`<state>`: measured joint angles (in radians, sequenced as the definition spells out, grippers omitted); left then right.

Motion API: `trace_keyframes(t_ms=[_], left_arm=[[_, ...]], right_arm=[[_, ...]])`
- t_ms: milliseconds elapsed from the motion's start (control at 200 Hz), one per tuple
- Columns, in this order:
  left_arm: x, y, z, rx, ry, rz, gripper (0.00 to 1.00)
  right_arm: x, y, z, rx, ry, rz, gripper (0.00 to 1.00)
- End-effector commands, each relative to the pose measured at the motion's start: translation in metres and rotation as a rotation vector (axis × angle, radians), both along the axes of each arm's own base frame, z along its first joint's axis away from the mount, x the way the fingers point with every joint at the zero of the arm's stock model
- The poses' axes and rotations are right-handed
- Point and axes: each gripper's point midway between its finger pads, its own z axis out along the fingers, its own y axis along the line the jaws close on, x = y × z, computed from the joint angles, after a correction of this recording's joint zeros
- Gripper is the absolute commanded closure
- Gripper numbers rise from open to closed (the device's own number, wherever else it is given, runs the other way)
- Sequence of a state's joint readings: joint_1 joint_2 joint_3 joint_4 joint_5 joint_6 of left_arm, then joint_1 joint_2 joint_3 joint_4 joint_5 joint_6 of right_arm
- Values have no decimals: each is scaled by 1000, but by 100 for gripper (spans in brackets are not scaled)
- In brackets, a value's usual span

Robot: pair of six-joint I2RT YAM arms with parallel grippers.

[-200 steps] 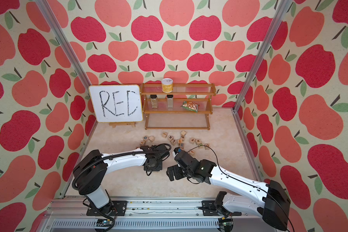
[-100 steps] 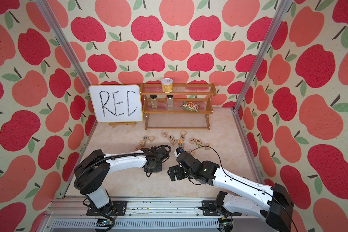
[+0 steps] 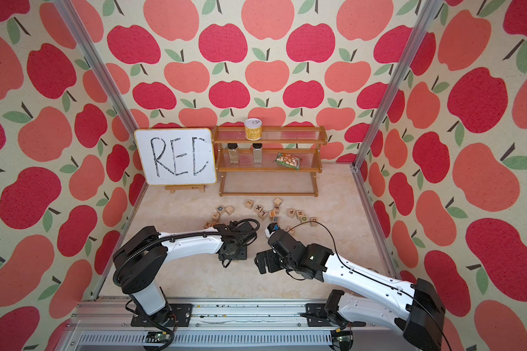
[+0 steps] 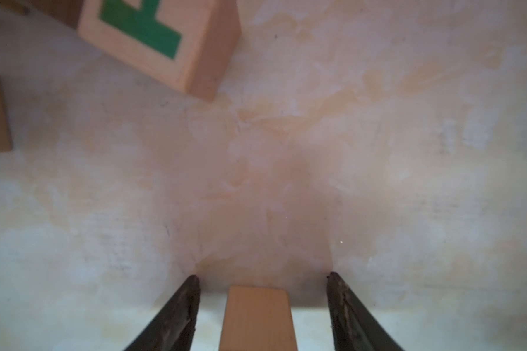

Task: Assemble the uppercase word "red" with letter blocks
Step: Adjust the letter block at the center of the board, then pick up the letter block from the center of the board.

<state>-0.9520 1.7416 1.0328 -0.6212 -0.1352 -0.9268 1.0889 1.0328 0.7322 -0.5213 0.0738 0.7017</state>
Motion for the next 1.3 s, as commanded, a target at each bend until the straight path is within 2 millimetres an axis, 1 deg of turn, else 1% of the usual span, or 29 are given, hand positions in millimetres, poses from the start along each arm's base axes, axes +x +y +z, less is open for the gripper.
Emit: trace_keyframes(t_ms=[0,75,105,130,375,600,970,1151,1296], left_arm=[[-1,5,0,22,-9,7,20],[2,4,6,19,-24,5,10],[4,4,9,17,-30,6,3],[5,4,12,18,-36,6,0],[17,7,36,-8,-70,19,1],[30,18,57,-33,-101,41,1],[53,42,86,-71,-126,89,1],[63,46,98,-88,-129,92,1],[71,46,108,-105,-137,79,1]], right_arm=[[-3,-6,-5,-25,5,-12,1],[-2,-6,-4,-27,2,-13,1],[-1,-5,-3,-26,0,-15,1],[-1,-6,-4,-29,0,-17,1],[5,-3,2,-11,-14,-30,1],[16,-3,10,-2,-13,-32,1],[45,-3,27,-22,-17,-30,1],[59,-4,35,-33,-15,-38,1],[71,-10,39,-46,-9,-59,1]])
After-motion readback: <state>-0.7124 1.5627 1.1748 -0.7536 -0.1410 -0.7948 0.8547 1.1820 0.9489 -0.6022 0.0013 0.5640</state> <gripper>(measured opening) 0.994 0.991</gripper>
